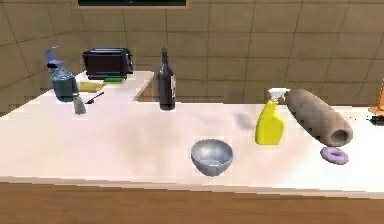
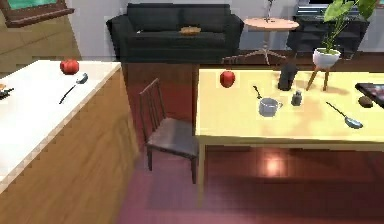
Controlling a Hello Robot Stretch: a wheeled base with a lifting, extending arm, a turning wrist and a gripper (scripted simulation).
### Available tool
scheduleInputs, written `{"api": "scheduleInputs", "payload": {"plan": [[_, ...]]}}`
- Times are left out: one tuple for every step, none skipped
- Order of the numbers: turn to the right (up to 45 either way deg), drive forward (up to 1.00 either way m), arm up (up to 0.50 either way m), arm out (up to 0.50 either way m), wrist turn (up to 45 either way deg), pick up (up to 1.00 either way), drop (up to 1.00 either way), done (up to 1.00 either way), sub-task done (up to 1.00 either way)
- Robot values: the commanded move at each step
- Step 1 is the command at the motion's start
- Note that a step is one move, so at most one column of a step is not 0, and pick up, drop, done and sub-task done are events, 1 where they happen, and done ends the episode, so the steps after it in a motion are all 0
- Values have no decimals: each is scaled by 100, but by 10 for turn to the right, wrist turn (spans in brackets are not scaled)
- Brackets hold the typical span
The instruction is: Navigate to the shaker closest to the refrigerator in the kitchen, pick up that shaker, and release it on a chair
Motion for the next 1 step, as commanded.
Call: {"api": "scheduleInputs", "payload": {"plan": [[-450,0,0,0,0,0,0,0,0]]}}
